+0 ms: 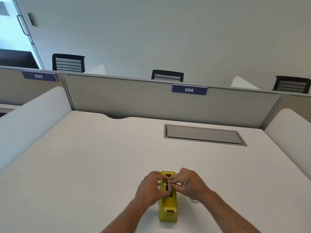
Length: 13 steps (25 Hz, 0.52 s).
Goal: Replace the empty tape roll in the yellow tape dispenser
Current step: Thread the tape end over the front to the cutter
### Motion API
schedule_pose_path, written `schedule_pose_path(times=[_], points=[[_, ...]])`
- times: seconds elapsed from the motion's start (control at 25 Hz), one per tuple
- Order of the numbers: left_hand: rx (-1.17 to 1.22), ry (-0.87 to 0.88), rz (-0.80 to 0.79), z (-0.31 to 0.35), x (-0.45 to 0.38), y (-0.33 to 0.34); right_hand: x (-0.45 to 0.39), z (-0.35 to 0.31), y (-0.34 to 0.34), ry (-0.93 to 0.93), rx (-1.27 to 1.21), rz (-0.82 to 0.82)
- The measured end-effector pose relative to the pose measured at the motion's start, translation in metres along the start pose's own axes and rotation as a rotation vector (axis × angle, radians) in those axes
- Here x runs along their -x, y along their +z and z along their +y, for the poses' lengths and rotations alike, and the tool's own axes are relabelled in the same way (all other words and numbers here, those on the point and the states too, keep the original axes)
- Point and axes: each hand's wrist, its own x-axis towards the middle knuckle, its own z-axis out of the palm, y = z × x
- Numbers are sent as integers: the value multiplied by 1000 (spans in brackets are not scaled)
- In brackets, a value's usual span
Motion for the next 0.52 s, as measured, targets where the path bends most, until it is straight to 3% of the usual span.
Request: schedule_pose_path(times=[0.52], points=[[6,4,-10,-2,-2,0,0,-3,-4,-79,106,-49]])
